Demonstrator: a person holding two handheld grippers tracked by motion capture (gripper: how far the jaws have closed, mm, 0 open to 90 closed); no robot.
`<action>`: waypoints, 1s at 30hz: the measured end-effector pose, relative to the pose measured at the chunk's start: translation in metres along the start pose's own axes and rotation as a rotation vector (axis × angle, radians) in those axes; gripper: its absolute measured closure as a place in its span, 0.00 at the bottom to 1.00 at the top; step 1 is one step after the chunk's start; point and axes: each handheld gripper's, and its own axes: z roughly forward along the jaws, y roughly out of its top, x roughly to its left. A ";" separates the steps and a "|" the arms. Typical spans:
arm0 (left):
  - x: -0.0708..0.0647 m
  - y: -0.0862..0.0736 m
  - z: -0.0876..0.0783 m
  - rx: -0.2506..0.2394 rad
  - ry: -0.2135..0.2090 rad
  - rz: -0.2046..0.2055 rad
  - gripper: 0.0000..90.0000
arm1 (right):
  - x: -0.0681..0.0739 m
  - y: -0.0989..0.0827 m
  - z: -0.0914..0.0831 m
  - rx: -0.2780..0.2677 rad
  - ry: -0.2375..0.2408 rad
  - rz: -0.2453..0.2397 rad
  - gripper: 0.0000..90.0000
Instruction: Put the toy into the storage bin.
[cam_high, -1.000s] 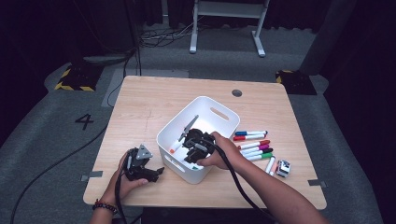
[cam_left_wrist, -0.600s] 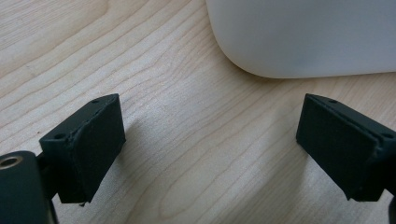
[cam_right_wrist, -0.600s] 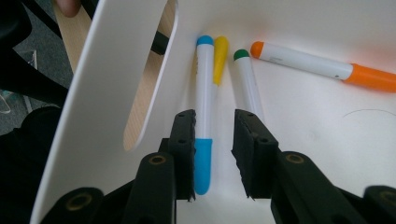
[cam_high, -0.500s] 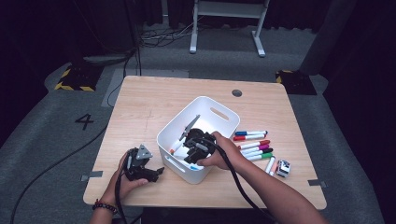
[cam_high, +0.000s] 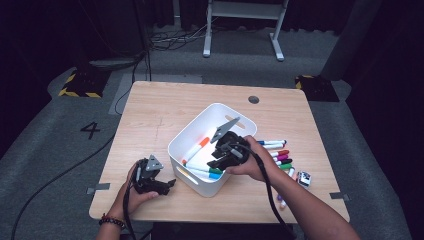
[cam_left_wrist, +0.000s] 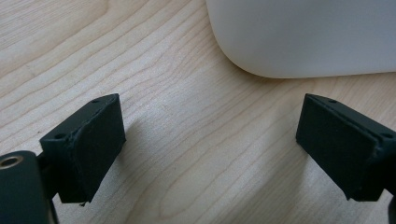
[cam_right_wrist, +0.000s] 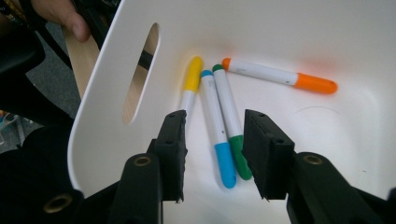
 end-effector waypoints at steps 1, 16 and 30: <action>-0.001 0.000 0.000 0.004 -0.002 -0.009 0.09 | -0.001 -0.002 -0.003 -0.011 0.001 0.000 0.66; -0.001 0.000 0.000 0.005 -0.002 -0.009 0.09 | -0.012 -0.093 -0.078 -0.175 -0.110 0.108 0.63; -0.001 0.000 0.000 0.005 -0.002 -0.010 0.09 | -0.026 -0.219 -0.081 -0.163 -0.243 0.208 0.59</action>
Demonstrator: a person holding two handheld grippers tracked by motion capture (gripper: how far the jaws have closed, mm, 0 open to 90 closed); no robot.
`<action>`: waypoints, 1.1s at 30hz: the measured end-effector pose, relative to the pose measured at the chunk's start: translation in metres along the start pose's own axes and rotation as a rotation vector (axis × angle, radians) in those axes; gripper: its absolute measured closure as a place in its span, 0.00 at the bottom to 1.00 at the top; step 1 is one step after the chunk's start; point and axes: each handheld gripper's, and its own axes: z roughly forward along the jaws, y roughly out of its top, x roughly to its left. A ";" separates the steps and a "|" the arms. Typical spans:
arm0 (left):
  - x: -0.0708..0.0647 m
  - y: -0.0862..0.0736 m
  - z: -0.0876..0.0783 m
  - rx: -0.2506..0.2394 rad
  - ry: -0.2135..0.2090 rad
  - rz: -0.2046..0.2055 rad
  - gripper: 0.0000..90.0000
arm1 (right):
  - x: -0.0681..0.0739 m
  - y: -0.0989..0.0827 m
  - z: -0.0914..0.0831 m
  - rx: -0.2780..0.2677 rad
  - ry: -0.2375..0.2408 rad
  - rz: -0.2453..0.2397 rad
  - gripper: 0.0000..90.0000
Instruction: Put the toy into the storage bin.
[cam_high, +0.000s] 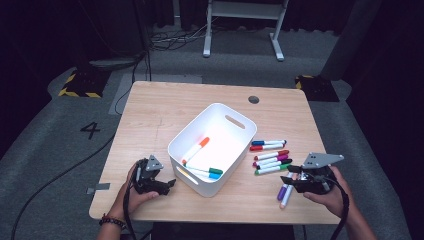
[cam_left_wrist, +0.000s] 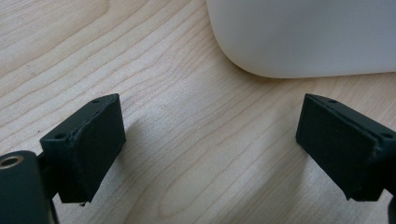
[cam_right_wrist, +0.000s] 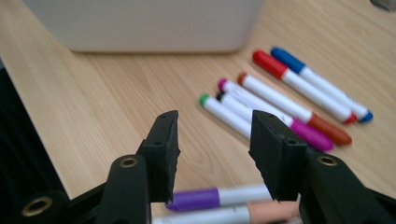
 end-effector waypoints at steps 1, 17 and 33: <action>0.000 0.000 0.000 0.000 0.000 0.000 0.09 | -0.003 -0.006 0.000 0.007 -0.006 0.009 0.59; 0.000 0.000 0.000 0.000 0.002 -0.003 0.09 | 0.002 -0.060 0.026 0.029 0.053 0.018 0.56; 0.000 0.000 0.000 -0.002 -0.001 -0.001 0.09 | 0.005 -0.051 0.060 0.087 0.049 -0.073 0.50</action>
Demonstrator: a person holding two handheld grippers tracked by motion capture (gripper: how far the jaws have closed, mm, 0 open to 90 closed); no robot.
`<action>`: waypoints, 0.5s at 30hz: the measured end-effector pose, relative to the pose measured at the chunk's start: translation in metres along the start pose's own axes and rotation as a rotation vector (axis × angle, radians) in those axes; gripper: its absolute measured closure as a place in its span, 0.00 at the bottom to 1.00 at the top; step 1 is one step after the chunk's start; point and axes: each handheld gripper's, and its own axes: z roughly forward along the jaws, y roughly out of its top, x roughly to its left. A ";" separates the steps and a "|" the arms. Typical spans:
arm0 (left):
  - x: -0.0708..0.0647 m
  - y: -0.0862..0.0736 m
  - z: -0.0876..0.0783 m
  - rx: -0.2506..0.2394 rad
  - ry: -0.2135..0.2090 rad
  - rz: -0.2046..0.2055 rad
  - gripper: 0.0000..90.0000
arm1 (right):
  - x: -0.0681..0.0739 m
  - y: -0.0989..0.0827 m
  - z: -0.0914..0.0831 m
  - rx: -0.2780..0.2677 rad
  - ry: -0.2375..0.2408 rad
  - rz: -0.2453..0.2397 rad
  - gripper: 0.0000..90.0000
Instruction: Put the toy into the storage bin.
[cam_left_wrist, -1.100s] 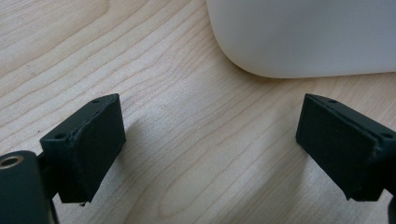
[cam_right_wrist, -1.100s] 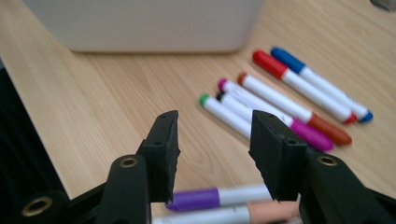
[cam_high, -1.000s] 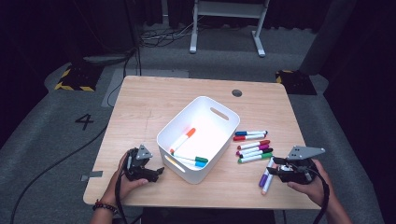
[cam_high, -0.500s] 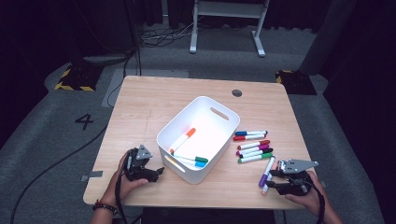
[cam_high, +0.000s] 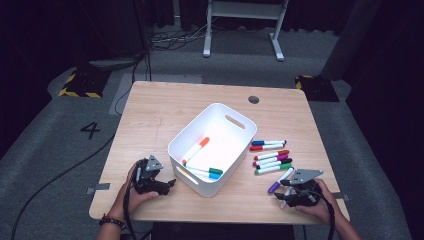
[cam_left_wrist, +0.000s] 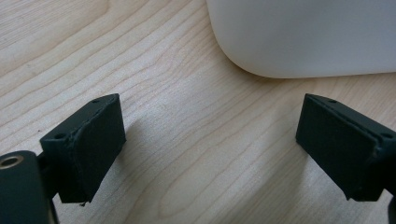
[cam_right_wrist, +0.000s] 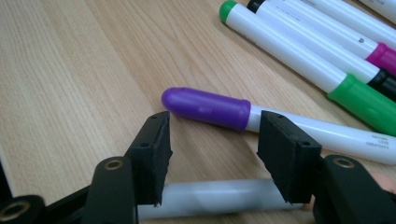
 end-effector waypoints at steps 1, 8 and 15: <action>0.000 0.000 0.000 0.001 0.001 -0.002 0.09 | 0.000 0.001 0.001 0.003 0.000 -0.015 0.50; 0.000 0.000 0.000 0.002 0.002 -0.002 0.09 | -0.003 0.015 0.002 -0.021 0.009 -0.064 0.47; 0.000 0.000 0.000 0.002 0.001 -0.003 0.09 | -0.009 0.026 0.018 0.015 0.024 -0.104 0.46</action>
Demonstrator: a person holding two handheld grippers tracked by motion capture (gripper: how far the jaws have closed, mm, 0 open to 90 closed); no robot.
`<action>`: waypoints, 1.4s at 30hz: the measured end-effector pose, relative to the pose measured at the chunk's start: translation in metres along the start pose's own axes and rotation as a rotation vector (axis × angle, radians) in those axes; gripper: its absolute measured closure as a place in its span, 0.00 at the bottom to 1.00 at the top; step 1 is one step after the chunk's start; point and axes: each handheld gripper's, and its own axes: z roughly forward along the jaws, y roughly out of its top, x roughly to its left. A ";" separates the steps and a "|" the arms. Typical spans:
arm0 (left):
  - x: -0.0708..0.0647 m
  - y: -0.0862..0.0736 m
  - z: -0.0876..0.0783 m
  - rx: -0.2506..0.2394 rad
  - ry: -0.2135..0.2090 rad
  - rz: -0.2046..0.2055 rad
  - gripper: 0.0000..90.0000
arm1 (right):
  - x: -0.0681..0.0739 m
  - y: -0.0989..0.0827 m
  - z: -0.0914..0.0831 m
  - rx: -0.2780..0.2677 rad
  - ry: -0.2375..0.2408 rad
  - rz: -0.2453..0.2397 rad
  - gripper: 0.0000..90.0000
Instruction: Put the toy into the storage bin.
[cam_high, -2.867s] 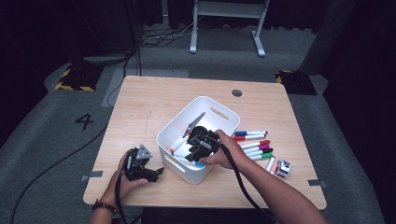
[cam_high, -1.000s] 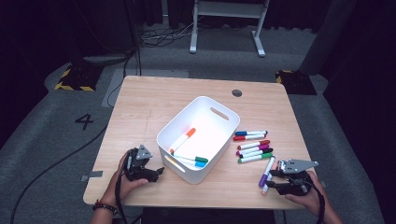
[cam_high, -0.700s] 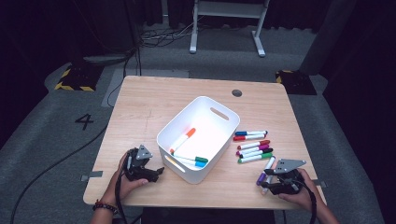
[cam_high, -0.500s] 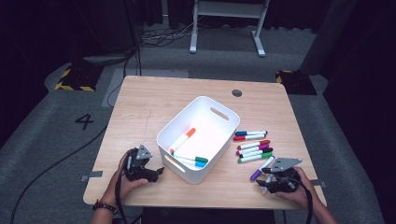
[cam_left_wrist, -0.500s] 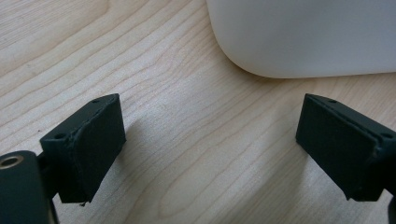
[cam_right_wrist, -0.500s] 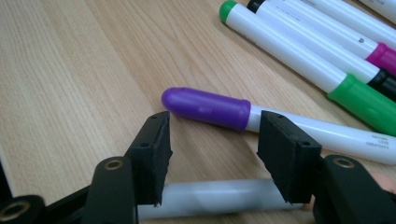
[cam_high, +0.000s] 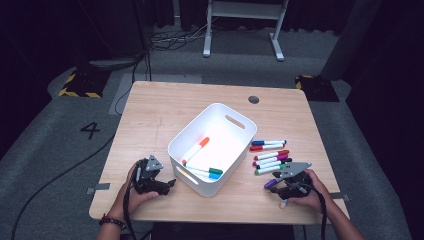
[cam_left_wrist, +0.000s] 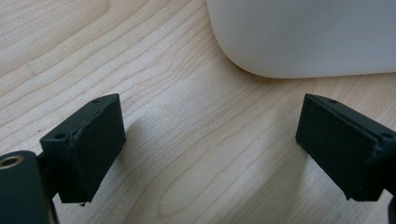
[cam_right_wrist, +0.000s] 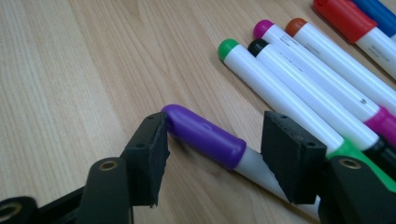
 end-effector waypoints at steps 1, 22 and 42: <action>0.000 0.000 0.000 -0.002 0.000 0.003 0.09 | -0.001 0.001 0.003 0.002 0.009 -0.005 0.47; 0.000 0.000 0.000 -0.001 0.001 0.001 0.09 | -0.007 0.029 0.027 0.000 0.080 -0.035 0.73; 0.000 0.000 0.000 -0.001 0.001 0.001 0.09 | -0.005 0.054 0.032 -0.034 0.130 -0.042 0.69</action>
